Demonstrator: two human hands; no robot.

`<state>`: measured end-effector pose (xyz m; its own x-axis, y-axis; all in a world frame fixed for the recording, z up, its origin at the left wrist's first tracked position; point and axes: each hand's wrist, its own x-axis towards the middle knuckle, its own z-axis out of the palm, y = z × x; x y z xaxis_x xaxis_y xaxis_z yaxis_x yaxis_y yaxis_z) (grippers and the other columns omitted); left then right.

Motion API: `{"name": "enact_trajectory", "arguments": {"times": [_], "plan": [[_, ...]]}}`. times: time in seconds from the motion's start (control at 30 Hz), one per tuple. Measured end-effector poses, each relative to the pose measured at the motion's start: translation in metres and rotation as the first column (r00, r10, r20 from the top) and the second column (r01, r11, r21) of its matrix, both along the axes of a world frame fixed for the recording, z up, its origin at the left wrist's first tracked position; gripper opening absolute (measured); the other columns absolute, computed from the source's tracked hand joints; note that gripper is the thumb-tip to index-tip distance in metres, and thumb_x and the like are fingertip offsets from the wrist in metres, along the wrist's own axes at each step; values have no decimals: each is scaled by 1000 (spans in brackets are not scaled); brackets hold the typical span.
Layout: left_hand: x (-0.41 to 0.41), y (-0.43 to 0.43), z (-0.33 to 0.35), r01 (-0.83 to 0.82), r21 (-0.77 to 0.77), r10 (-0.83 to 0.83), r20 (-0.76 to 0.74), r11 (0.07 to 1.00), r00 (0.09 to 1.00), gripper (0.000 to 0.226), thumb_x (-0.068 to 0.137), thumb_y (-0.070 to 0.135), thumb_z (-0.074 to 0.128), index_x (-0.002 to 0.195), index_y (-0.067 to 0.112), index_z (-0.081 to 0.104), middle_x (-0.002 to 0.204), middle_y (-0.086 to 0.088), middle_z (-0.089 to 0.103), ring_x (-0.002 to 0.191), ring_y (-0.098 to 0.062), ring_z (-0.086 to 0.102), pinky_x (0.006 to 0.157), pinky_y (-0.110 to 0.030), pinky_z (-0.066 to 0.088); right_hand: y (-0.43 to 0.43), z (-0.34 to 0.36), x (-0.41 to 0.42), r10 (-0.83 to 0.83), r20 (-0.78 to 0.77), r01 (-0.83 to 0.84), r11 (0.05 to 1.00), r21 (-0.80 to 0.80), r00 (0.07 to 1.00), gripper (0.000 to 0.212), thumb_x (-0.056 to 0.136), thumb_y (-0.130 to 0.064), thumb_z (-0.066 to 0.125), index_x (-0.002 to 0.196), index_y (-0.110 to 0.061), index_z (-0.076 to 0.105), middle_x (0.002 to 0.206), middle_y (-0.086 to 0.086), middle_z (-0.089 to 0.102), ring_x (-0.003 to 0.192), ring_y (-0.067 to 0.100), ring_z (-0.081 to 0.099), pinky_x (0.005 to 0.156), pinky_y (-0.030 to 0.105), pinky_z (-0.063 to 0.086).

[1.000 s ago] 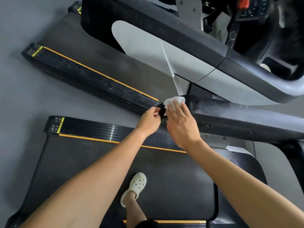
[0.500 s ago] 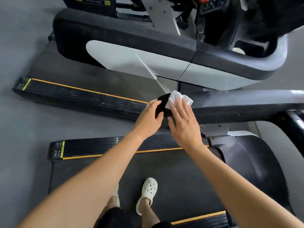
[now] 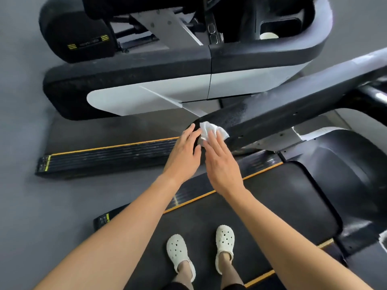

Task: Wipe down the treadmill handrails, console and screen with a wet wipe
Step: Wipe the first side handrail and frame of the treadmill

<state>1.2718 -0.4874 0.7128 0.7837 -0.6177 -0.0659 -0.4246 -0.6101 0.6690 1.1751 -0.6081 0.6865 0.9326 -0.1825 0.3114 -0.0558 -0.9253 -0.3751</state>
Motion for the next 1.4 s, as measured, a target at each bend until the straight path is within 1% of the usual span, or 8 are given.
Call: {"name": "enact_trajectory", "arguments": {"times": [0.2,0.4,0.53,0.63,0.83,0.93,1.2,1.4], "plan": [[5,-4,12,48,65,-48,-4,997,999,53,108,22,48,159,25,33,169,6,18,155,-14,21,124,-38,28,-19,4,-6,-78,-58,82,994,67,995,51,99,-4,48,150,-10,44,164,9,35,152,21,32,125,42,28],[3,-14,19,53,118,-58,35,992,998,53,106,22,53,155,12,36,162,-7,27,152,-24,31,121,-44,36,-30,23,14,-289,-20,289,953,91,957,42,105,-8,36,145,-11,44,157,7,39,150,28,29,120,45,33],[3,-21,24,44,118,-55,93,992,994,41,103,18,55,143,11,45,152,-8,36,139,-25,46,111,-40,47,-25,21,27,-84,-78,81,996,-45,993,41,107,-18,43,147,-11,46,162,10,36,156,30,18,125,46,25],[8,-30,29,54,96,-66,123,994,990,40,103,18,55,143,13,48,158,-3,32,145,-21,38,117,-40,42,-51,32,31,2,-68,-9,996,-91,998,39,101,-11,47,139,-17,53,156,1,42,150,23,30,121,41,30],[15,-55,37,121,127,-139,145,985,980,46,107,20,48,152,14,43,164,-1,33,153,-15,24,127,-38,24,-108,45,37,-368,-23,368,924,103,930,40,94,0,45,127,-16,62,127,-1,52,128,25,44,112,48,38],[17,-65,36,113,141,-135,161,984,978,45,106,20,49,150,14,44,160,-1,38,151,-17,27,125,-40,28,-92,46,48,-461,-76,467,869,162,884,35,95,-9,42,125,-13,61,131,4,50,133,28,40,114,50,37],[23,-78,38,49,195,-105,287,980,952,31,105,28,51,134,18,54,132,0,53,119,-20,49,100,-42,50,-113,41,34,3,-122,-21,988,-151,993,42,102,-14,46,144,-17,50,160,5,40,153,24,28,125,44,27],[21,-93,44,-9,299,-98,339,954,936,44,106,47,45,140,21,52,128,-2,52,116,-22,49,96,-43,51,-170,47,39,-327,-112,326,945,-23,938,35,108,-22,34,135,-14,55,153,4,47,146,26,36,120,47,32]]}}
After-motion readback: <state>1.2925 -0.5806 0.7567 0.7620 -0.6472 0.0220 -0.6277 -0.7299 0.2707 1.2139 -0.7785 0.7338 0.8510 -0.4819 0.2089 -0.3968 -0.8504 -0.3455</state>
